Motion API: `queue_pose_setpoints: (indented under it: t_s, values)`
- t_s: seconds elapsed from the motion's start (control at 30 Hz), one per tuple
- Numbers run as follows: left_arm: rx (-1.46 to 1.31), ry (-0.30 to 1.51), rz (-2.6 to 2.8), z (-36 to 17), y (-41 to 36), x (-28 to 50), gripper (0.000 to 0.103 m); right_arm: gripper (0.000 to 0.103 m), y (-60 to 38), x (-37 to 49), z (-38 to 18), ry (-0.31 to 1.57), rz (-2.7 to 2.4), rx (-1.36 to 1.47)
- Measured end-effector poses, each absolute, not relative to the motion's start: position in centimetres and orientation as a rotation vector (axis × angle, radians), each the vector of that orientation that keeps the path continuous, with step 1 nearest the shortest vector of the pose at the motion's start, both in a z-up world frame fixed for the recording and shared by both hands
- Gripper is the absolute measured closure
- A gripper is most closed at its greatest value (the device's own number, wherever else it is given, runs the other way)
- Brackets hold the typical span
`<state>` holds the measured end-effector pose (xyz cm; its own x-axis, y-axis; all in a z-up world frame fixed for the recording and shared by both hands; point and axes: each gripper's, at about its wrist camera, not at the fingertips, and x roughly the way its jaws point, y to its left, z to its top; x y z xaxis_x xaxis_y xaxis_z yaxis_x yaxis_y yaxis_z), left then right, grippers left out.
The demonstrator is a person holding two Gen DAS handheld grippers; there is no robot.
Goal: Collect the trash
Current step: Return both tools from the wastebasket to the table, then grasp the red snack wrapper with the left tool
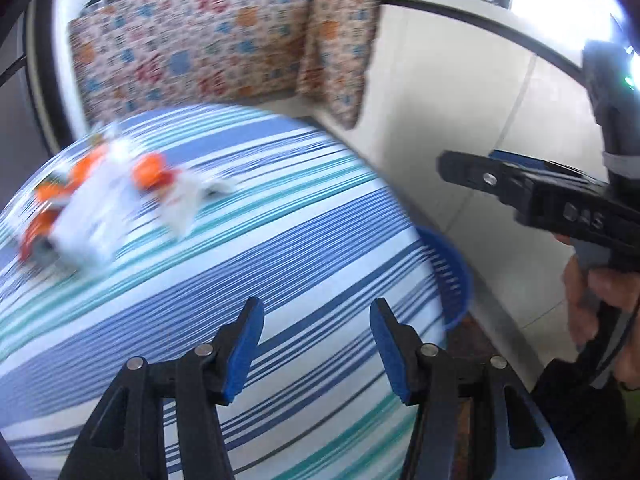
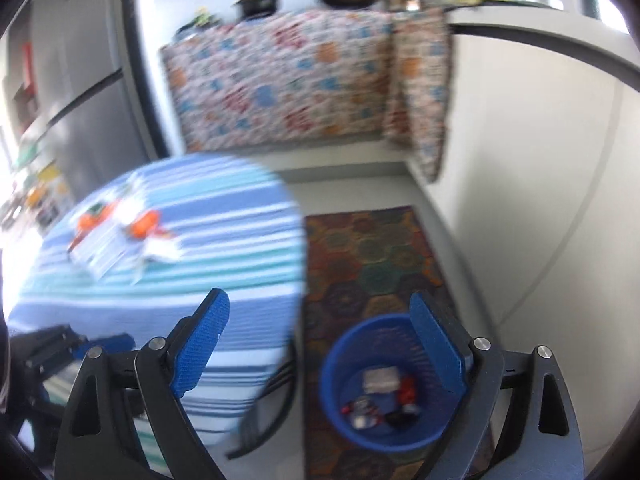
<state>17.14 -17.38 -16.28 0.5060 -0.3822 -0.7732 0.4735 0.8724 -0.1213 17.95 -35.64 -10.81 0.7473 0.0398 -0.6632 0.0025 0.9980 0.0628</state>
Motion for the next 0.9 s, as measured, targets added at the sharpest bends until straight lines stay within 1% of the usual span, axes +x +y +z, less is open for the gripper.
queue_pose_setpoints:
  t_s: [0.23, 0.47, 0.67, 0.9]
  values:
    - [0.053, 0.908, -0.346, -17.0, -6.1, 17.4, 0.047, 0.011, -25.5, 17.7, -14.1, 0.819, 0.183, 0.004]
    - [0.032, 0.924, -0.278, -17.7, -0.4, 19.1, 0.047, 0.011, -19.4, 19.0, -16.8, 0.891, 0.235, -0.053]
    - [0.042, 0.914, -0.255, -18.5, 2.7, 20.8, 0.047, 0.009, -17.8, 20.3, -18.1, 0.918, 0.211, -0.092]
    - [0.046, 0.894, -0.247, -18.7, 6.3, 26.2, 0.047, 0.005, -17.8, 20.2, -18.3, 0.905, 0.194, -0.082]
